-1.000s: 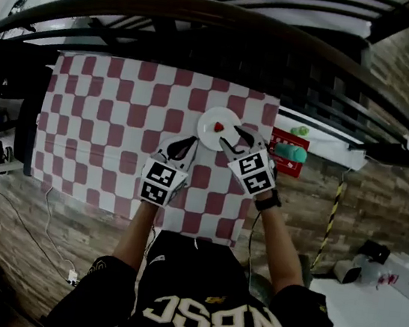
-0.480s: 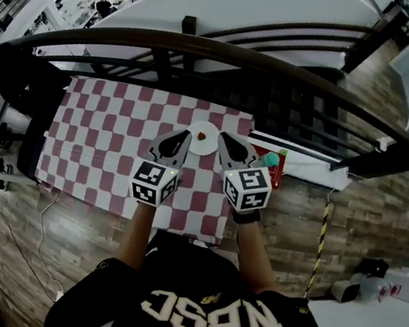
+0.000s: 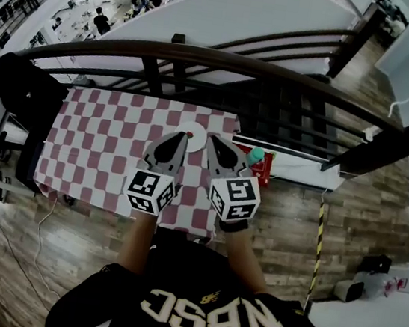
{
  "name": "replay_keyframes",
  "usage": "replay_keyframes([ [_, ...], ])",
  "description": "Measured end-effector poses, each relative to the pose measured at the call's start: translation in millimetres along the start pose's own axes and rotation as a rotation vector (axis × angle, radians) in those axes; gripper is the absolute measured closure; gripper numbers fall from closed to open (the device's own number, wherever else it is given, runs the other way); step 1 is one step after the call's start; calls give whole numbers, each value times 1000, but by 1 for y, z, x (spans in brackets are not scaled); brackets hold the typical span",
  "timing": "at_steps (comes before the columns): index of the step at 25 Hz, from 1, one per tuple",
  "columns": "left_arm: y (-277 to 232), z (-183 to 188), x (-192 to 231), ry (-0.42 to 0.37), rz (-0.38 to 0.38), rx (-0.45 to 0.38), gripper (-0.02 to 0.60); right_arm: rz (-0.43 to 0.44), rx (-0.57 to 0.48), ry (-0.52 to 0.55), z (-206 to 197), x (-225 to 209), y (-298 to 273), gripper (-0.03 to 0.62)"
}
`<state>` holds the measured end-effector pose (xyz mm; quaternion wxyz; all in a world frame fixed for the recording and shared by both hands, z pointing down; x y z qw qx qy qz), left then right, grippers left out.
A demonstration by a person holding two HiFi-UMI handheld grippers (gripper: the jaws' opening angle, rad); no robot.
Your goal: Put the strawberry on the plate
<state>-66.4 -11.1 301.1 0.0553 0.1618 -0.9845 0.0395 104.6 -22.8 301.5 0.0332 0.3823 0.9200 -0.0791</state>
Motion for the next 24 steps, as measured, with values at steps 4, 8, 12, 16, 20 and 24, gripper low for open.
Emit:
replay_keyframes([
  [4,11,3,-16,-10,-7,-34,566,-2,-17,38,0,11,14,577],
  [8,18,3,-27,-27,-1,-57,566,-19,-42,56,-1,15,26,577],
  [12,20,1,-35,-34,8,-64,566,-44,-62,64,-1,15,38,577],
  [16,22,-1,-44,-45,9,-65,566,-58,-69,66,0,14,49,576],
  [20,24,-7,-52,-48,-5,-54,566,-77,-75,69,-2,11,57,577],
  [24,28,-13,-59,-48,-16,-42,566,-92,-67,67,-6,10,65,576],
])
Point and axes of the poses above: the fingertips, and each gripper's own axes: y backward along the fingers, x to its left, z out of its top, the point moved 10 cm from there along y, backward along the fingers, and after that the axes turned 9 degrees about z, right-handed, at the moved point
